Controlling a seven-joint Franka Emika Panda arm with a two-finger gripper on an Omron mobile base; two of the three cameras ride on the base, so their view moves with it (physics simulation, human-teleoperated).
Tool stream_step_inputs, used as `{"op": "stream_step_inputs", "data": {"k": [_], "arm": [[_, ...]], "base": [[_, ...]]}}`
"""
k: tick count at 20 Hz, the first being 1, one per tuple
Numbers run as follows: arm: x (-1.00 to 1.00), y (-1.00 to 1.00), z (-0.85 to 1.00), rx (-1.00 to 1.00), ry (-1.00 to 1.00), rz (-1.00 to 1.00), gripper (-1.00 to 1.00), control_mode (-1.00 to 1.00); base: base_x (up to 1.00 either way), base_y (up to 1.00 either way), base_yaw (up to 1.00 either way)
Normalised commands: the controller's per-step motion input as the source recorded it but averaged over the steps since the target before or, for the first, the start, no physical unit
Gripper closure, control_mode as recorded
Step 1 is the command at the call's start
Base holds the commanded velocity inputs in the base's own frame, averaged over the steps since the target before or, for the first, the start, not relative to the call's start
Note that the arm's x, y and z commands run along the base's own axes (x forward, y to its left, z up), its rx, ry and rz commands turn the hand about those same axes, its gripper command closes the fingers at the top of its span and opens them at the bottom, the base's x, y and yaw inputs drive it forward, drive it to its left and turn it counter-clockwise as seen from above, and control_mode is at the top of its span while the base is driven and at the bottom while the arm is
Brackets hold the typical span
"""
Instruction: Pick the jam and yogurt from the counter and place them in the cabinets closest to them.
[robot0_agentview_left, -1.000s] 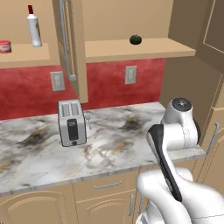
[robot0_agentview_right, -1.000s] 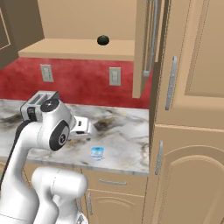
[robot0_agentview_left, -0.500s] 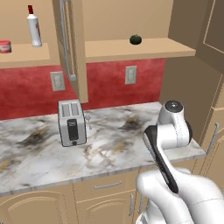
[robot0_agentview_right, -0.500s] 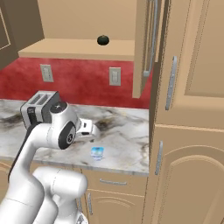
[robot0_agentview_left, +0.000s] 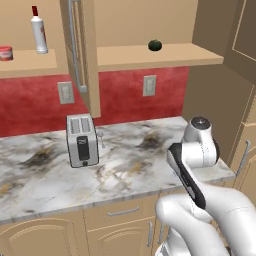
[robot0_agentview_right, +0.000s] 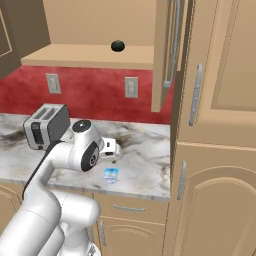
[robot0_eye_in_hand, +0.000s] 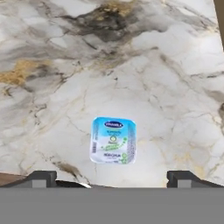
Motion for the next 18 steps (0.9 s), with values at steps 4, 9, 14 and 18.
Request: {"op": "stream_step_inputs", "data": {"k": [4,9,14,18], "arm": [[0.09,-0.06,-0.13,0.00,0.00,0.04,-1.00,-1.00],[0.00,0.00,0.00,0.00,0.00,0.00,-1.00,-1.00],[0.01,0.00,-0.09,0.00,0.00,0.00,-1.00,-1.00],[0.03,0.00,-0.31,0.00,0.02,0.00,-1.00,-1.00]], "base": [[0.00,0.00,0.00],[0.00,0.00,0.00],[0.00,0.00,0.00],[0.00,0.00,0.00]]}}
